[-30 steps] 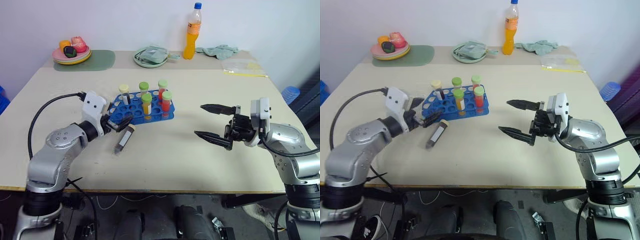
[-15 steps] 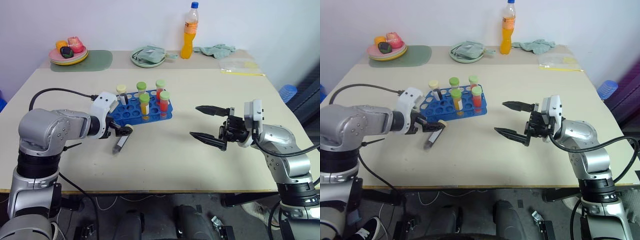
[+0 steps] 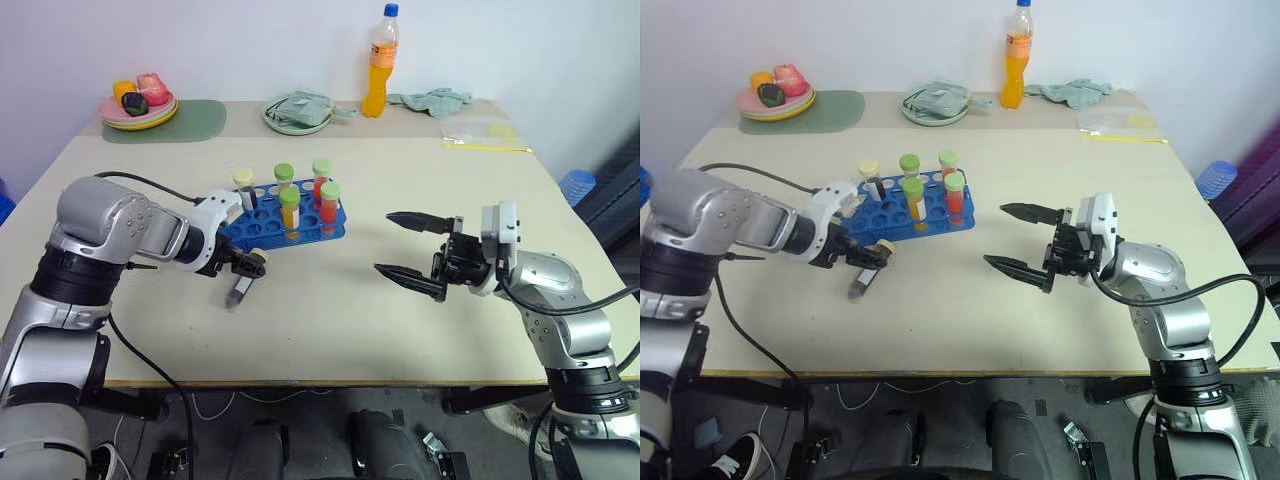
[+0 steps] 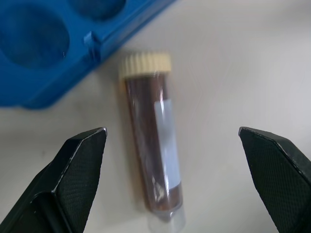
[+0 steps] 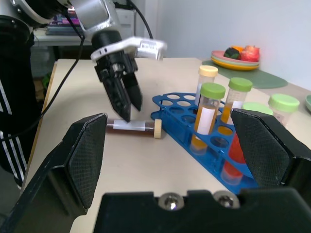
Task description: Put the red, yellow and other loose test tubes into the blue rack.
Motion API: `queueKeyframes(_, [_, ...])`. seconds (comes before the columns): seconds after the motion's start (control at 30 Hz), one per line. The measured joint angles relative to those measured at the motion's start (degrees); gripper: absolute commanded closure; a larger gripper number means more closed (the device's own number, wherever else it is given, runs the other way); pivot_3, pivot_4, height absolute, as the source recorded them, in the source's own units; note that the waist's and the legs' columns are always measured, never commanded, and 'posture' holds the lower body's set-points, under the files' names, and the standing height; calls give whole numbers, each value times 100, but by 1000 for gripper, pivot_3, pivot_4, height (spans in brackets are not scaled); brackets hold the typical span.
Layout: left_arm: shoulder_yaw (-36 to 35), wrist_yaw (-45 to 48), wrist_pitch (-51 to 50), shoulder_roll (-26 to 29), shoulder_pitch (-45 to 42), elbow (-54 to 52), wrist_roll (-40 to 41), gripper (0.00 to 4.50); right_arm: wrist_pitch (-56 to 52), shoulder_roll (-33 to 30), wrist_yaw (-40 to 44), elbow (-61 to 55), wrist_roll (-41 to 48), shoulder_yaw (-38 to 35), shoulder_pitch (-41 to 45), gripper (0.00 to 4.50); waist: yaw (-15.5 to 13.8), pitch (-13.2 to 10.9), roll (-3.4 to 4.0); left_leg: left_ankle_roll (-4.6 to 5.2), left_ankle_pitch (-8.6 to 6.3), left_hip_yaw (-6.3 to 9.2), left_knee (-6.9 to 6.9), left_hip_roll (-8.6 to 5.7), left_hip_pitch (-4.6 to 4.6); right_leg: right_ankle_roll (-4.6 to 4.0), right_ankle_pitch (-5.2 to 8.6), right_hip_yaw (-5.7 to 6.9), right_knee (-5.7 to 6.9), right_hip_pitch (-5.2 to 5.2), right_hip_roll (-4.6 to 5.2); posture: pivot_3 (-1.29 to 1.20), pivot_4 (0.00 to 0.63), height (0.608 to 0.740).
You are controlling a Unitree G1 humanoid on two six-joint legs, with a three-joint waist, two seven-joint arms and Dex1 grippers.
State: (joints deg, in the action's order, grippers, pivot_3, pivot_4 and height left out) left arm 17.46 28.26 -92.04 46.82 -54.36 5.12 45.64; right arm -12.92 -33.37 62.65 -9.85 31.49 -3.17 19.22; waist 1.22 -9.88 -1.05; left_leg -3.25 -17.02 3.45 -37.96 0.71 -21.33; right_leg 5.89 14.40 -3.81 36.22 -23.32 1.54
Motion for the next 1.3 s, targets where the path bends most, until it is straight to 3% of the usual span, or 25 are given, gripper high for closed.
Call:
queueKeyframes(0.5, [1511, 1302, 367, -416, -1060, 1545, -989, 18, 48, 79, -104, -18, -52, 69, -27, 0, -6, 0, 0, 0, 0, 0, -1, -3, -6, 1, 1, 0, -2, -2, -1, 0, 150, 740])
queueKeyframes(0.93, [1738, 1847, 581, -608, -959, 1506, -1595, 18, 47, 79, -160, -118, -50, 68, -45, 0, -3, 0, 0, 1, 0, 0, -2, -2, -4, 1, 1, -1, -1, -1, -1, 0, 150, 740])
queueKeyframes(1.03, [1645, 1820, 568, -576, -825, 1311, -1671, 835, 46, 78, -162, -120, -49, 68, -48, 0, -4, 0, 1, 1, 0, -1, -2, -2, -3, 2, 1, -2, -1, 0, 0, 0, 150, 740])
queueKeyframes(1.17, [1465, 1761, 459, -552, -617, 1131, -1703, 2815, 39, 74, -163, -125, -48, 67, -70, 0, -7, 1, 1, 1, 0, 0, -2, -3, -3, 2, 1, -3, -1, 0, 0, 0, 150, 740])
queueKeyframes(1.3, [1426, 1778, 225, -494, -538, 926, -1662, 2815, 36, 73, -161, -130, -44, 67, -73, 0, -7, 1, 1, 1, 0, 0, -2, -3, -3, 2, 1, -3, -1, 0, 0, 0, 150, 740])
